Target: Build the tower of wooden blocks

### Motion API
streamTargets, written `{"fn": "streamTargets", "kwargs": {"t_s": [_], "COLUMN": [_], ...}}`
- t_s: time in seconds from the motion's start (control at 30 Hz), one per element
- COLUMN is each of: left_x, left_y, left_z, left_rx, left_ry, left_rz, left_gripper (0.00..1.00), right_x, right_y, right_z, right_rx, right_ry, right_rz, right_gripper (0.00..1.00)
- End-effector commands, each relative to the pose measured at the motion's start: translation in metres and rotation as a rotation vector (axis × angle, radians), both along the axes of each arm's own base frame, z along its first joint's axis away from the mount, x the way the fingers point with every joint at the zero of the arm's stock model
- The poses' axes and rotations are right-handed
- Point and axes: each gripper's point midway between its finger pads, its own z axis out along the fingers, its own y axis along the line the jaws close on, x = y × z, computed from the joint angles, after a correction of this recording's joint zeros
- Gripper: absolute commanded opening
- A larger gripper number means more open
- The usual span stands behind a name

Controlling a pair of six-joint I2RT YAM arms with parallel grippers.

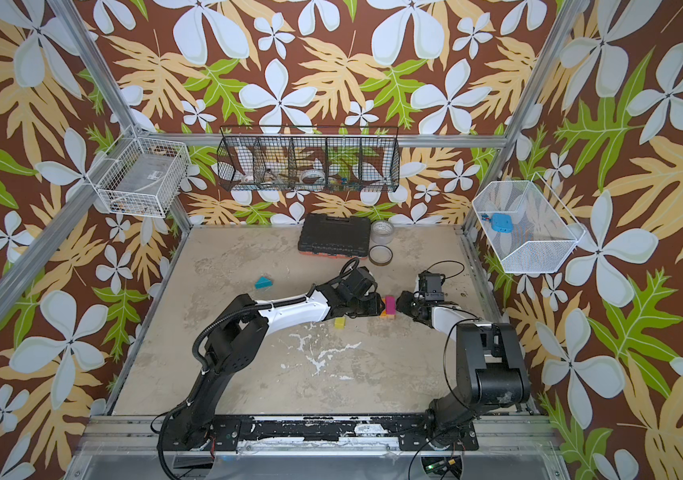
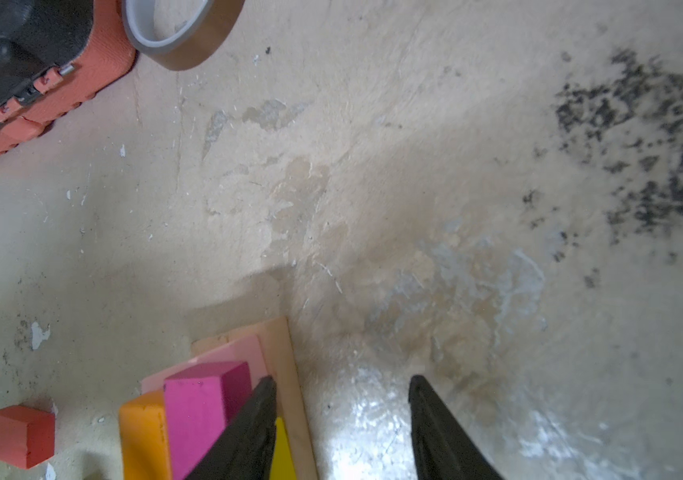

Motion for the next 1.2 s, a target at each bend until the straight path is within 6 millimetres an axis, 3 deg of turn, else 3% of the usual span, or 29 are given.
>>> {"fn": "streamTargets", "kwargs": {"t_s": [0.0,0.27,0.63,1.17], "left_x": [-0.001,-0.022,-0.015,-0.011], "left_y": [0.002,0.005,0.009,-0.001], "left_z": [0.022,0.027,-0.005,-0.02], "left_rx": [-0.057,-0.076,0.05,0.073], "left_ry": [-0.033,-0.065,-0.088,-0.072], "left_rz": [0.016,-0.028,-0.024,-0.049], "left_gripper": [0.5,0.5,0.42,0.38], "right_x": [-0.001,-0.002,-0.002,0.001], "right_y": [-0.003,-0.005,-0.004,-0.004], "right_z": [0.005,0.019,0.023,0.016], "right_rx": [-0.012,-0.016,-0.014,-0.014], "right_ry": [-0.007,-0.039,-0.048,-0.032], "right_rz": [-0.015,-0.024,-0.024,-0.022], "right_gripper": [0.53,0.54,0.55,0.55]}}
